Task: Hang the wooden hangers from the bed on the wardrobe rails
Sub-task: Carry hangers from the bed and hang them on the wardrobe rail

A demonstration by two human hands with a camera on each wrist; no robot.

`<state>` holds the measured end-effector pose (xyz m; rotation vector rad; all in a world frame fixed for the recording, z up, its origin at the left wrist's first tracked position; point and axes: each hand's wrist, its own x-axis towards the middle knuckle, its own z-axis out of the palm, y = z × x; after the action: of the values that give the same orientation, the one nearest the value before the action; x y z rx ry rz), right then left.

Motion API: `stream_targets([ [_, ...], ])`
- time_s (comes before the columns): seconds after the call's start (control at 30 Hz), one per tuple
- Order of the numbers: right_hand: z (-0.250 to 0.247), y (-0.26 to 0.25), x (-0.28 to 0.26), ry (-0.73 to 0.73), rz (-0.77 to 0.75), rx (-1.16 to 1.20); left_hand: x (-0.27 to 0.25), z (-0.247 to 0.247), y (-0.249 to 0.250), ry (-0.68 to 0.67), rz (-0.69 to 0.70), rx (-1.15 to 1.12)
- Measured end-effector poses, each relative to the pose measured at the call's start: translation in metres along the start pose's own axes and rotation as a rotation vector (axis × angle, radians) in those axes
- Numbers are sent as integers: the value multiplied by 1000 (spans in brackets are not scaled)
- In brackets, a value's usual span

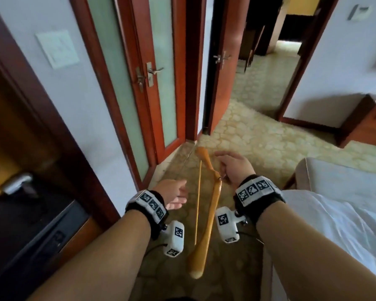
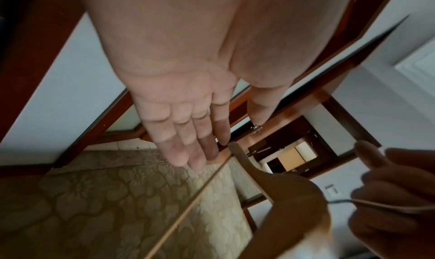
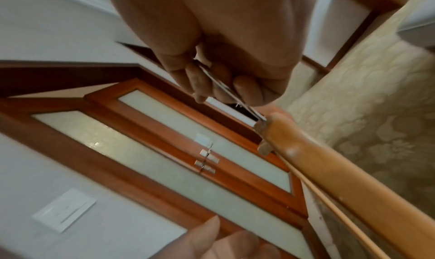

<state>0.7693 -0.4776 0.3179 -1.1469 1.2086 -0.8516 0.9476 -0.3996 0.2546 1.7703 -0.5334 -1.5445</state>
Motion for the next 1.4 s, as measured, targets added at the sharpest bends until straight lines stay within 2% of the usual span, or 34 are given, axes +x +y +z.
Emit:
stream_targets([
  [0.2, 53, -5, -7, -290, 4, -41, -25, -14, -24, 48, -18, -209],
  [0.43, 88, -9, -33, -602, -14, -151, -60, 0, -55, 88, 9, -466],
  [0.6, 96, -10, -70, -926, -127, -202, -89, 7, -82, 264, 29, -644],
  [0.67, 105, -1, -80, -944, -103, -202, -102, 9, -94, 345, 48, -723],
  [0.8, 126, 18, -96, -1032, 101, -134, -133, 8, -115, 564, 99, -867],
  [0.97, 139, 9, -109, -1057, 72, -225, -165, -19, -127, 756, 208, -1020],
  [1.17, 181, -1, -135, -1106, 34, -322, -212, -76, -121, 785, 318, -1087],
  [1.4, 264, -12, -188, -1184, -36, -400, -271, -171, -116, 803, 472, -1043],
])
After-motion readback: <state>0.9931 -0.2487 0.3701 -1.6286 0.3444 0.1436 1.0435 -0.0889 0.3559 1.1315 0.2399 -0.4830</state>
